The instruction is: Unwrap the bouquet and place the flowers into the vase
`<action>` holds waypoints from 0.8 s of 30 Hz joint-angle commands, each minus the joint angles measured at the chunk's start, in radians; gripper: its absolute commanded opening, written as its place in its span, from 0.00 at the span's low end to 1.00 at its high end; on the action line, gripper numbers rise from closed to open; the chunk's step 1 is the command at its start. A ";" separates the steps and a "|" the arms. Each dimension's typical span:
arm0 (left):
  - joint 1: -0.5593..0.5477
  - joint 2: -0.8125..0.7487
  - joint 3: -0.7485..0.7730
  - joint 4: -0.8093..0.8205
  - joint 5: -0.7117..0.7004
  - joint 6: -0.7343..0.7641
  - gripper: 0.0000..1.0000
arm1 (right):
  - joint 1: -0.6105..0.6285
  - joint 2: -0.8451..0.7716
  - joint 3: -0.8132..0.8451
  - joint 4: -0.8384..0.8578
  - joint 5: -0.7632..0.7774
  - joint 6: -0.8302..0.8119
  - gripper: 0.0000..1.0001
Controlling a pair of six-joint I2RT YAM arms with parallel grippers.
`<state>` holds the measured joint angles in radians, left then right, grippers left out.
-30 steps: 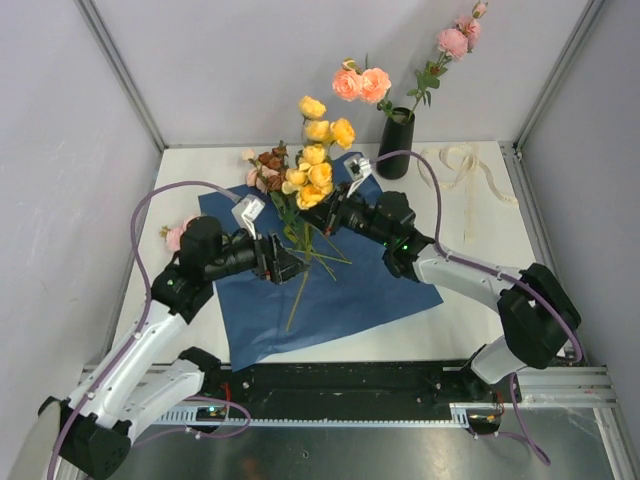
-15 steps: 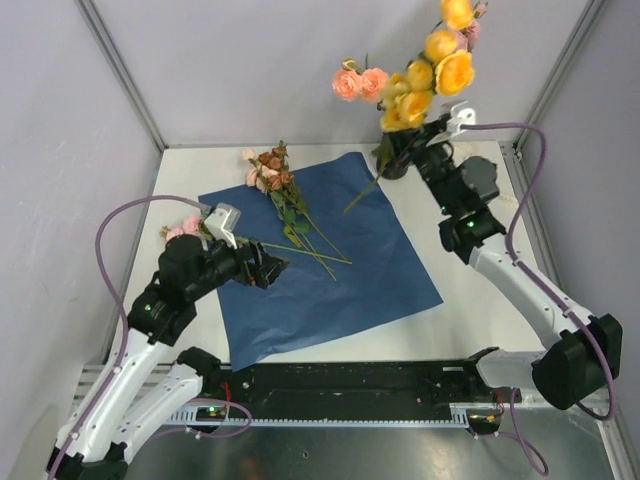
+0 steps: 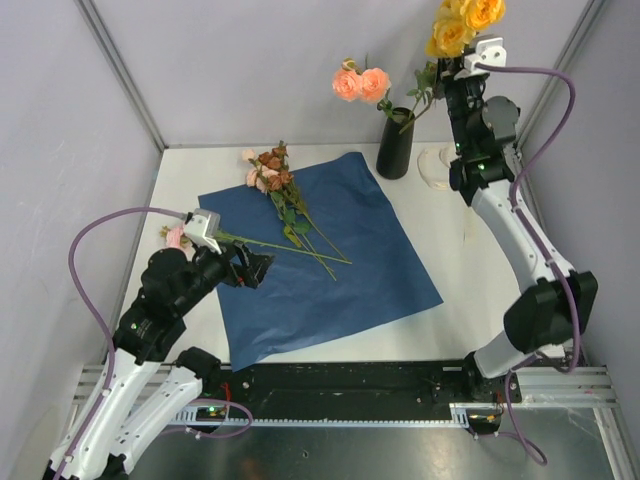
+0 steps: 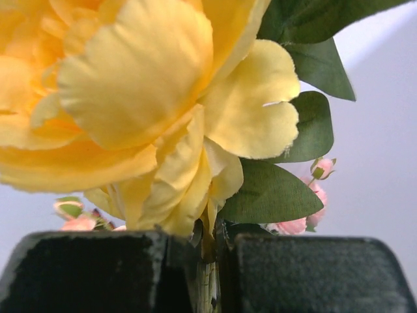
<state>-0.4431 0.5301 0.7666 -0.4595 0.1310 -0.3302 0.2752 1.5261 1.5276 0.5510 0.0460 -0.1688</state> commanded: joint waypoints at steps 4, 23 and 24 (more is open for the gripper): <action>-0.003 0.002 0.007 0.008 -0.024 0.029 1.00 | -0.023 0.177 0.225 0.061 0.033 -0.084 0.00; -0.004 0.017 0.005 0.004 -0.025 0.033 1.00 | -0.053 0.515 0.472 0.053 0.033 -0.106 0.00; -0.004 0.017 0.005 0.003 -0.025 0.033 1.00 | -0.053 0.525 0.467 0.052 0.033 -0.104 0.00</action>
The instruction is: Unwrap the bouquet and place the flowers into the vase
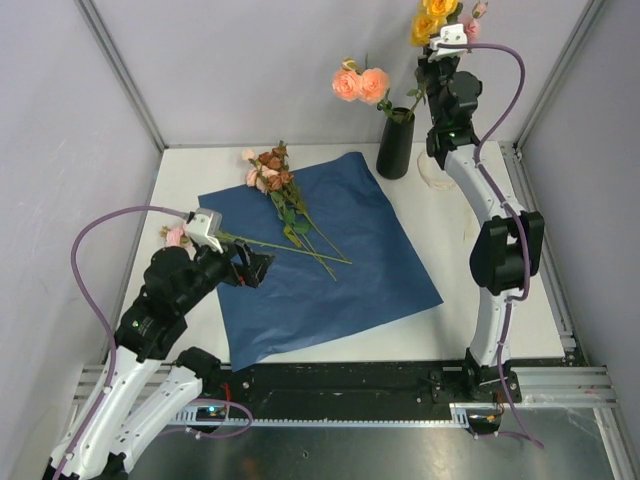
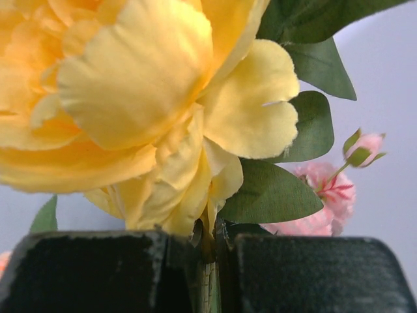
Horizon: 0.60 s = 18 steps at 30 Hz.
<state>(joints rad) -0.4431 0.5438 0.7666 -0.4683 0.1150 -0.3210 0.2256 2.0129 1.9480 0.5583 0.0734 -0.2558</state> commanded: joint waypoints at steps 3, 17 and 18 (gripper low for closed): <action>-0.003 0.001 0.006 0.011 -0.014 0.025 1.00 | 0.001 0.051 0.003 0.064 0.009 0.002 0.00; -0.003 0.010 0.006 0.005 -0.029 0.028 1.00 | 0.048 0.055 -0.173 0.131 0.081 0.061 0.40; -0.003 0.010 0.006 0.004 -0.032 0.028 1.00 | 0.046 0.041 -0.178 0.115 0.085 0.071 0.44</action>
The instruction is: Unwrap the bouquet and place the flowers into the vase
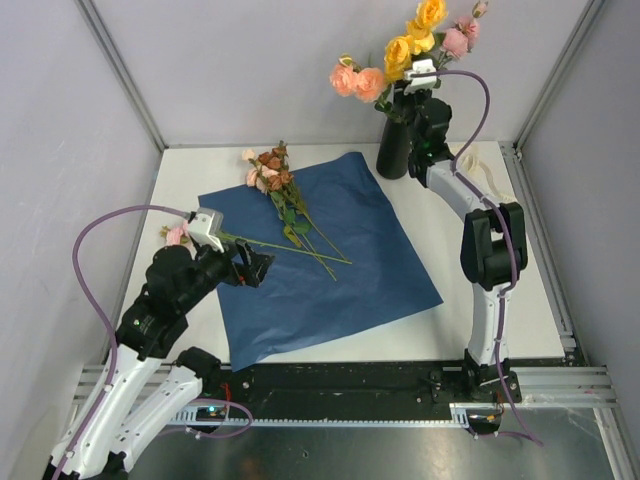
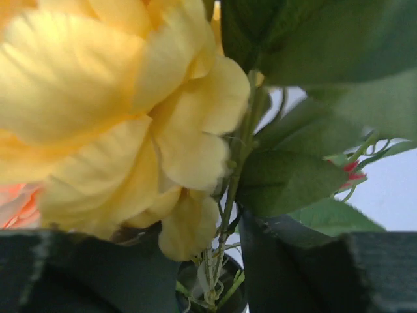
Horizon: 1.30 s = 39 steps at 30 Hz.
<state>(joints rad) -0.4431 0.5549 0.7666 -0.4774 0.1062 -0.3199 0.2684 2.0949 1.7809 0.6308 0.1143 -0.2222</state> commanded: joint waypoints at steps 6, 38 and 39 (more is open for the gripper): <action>-0.003 0.004 0.008 0.011 -0.025 0.027 1.00 | 0.000 -0.169 -0.126 -0.004 0.047 0.108 0.66; 0.005 0.085 -0.005 -0.043 -0.302 -0.242 0.99 | 0.287 -0.492 -0.638 -0.606 -0.460 0.414 0.60; 0.016 0.105 -0.007 -0.043 -0.309 -0.283 0.98 | 0.297 -0.482 -0.641 -0.605 -0.464 0.415 0.59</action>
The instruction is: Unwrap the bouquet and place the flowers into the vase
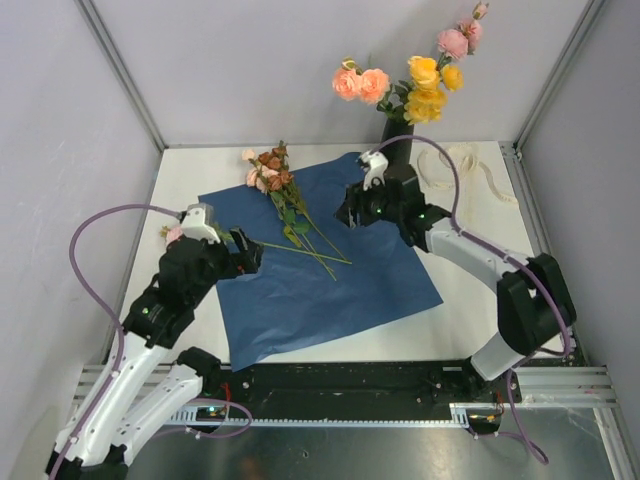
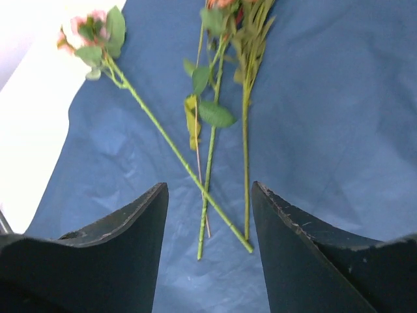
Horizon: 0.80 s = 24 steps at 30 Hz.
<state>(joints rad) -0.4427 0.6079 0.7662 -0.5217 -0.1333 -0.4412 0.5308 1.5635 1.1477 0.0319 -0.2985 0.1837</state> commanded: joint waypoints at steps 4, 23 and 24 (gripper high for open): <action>0.100 0.139 -0.002 0.007 -0.022 -0.393 0.92 | 0.069 0.046 -0.052 0.033 -0.052 0.036 0.53; 0.208 0.693 0.123 0.118 -0.199 -0.803 0.57 | 0.152 -0.419 -0.388 0.155 0.128 0.073 0.56; 0.209 0.716 0.139 0.123 -0.207 -0.807 0.56 | 0.155 -0.432 -0.392 0.157 0.134 0.071 0.57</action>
<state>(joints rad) -0.2436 1.2556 0.8345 -0.4610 -0.2550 -1.1603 0.6651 1.1931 0.7826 0.1265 -0.2245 0.2508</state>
